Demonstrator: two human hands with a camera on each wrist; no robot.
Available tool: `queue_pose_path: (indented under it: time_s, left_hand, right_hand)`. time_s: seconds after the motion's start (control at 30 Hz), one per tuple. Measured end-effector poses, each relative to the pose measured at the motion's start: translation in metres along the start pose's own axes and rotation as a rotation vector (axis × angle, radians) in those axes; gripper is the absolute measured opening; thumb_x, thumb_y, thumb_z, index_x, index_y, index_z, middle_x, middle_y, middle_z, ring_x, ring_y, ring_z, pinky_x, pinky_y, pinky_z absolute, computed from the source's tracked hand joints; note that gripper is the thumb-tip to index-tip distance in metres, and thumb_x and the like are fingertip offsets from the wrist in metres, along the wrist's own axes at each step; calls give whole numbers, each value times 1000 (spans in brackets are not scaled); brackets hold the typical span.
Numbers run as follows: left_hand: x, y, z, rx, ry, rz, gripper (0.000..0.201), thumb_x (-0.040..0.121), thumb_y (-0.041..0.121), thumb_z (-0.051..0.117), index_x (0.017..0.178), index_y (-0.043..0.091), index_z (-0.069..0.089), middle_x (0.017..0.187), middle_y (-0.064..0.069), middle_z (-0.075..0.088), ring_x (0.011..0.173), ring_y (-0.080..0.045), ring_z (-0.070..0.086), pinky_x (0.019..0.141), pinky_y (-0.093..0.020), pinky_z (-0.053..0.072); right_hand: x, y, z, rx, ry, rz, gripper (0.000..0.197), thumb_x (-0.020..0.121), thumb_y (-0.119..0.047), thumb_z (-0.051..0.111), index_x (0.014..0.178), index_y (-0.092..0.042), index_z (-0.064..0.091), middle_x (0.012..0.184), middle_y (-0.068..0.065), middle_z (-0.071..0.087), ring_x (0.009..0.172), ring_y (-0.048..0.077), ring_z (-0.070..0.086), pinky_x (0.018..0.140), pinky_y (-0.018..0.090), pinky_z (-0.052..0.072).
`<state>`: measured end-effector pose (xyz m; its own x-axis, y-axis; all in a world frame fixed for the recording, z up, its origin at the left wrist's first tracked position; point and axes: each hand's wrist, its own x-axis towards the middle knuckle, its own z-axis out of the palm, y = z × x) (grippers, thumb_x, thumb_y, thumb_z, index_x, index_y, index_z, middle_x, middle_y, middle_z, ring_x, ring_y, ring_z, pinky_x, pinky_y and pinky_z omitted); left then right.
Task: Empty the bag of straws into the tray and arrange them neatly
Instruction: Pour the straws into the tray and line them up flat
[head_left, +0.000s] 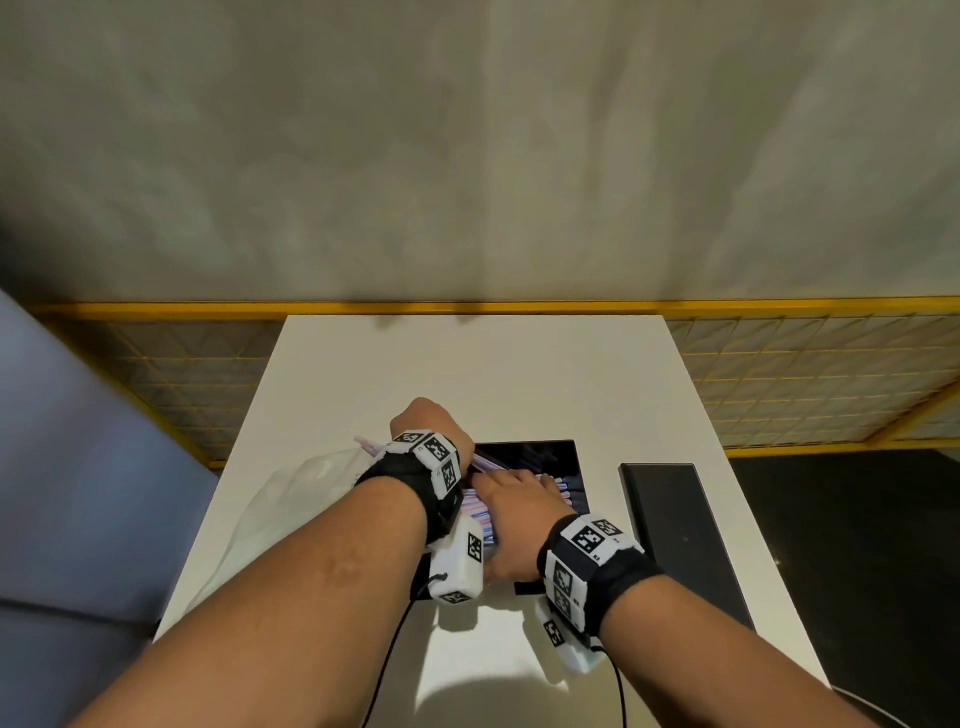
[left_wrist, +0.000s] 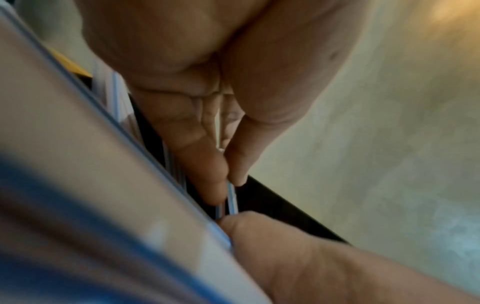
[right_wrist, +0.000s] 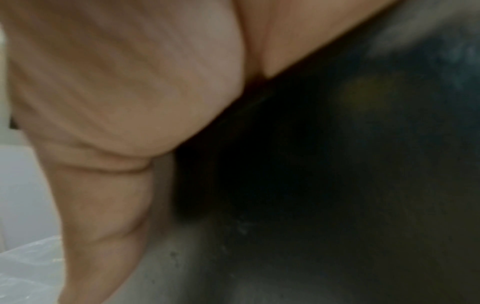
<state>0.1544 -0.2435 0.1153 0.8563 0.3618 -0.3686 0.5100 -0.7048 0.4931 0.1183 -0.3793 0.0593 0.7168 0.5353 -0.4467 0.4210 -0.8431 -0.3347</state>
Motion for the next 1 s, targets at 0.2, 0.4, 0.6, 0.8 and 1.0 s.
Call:
queue_pose_path:
  time_s: [0.2,0.4,0.6,0.8,1.0]
  left_hand:
    - [-2,-12,-12,-126,38,-18,23,62,28,72,78,12,77,78,-6,76,78,-26,73,79,-39,62]
    - [-26,-42,-53,-256,7,-3,7,65,17,79,60,13,75,60,-1,72,65,-22,69,65,-33,61]
    - [-26,-79,-54,-296,-53,5,8,64,9,77,61,5,72,61,-11,71,47,-19,53,48,-24,42]
    - [-32,-93,-50,-103,26,75,24,69,22,74,60,4,61,63,-11,67,57,-26,60,60,-35,55]
    - [-22,-63,-62,-170,103,63,13,81,29,74,81,19,66,81,2,70,81,-21,67,74,-28,52]
  right_hand:
    - [0,10,-3,243,111,-14,101,54,-69,80,139,-26,44,133,-1,53,121,23,52,106,45,43]
    - [-3,14,-14,327,195,-7,114,47,-75,82,139,-21,41,123,-3,54,109,16,56,98,37,50]
    - [17,-10,-30,37,-63,-42,96,48,-85,73,121,-26,50,106,-3,56,94,19,59,89,40,54]
    - [22,-23,-28,-68,-153,39,115,56,-89,65,147,-24,37,127,3,47,120,25,52,104,40,45]
    - [20,-35,-22,-94,-114,78,102,46,-93,63,117,-22,45,111,0,60,103,25,61,87,38,52]
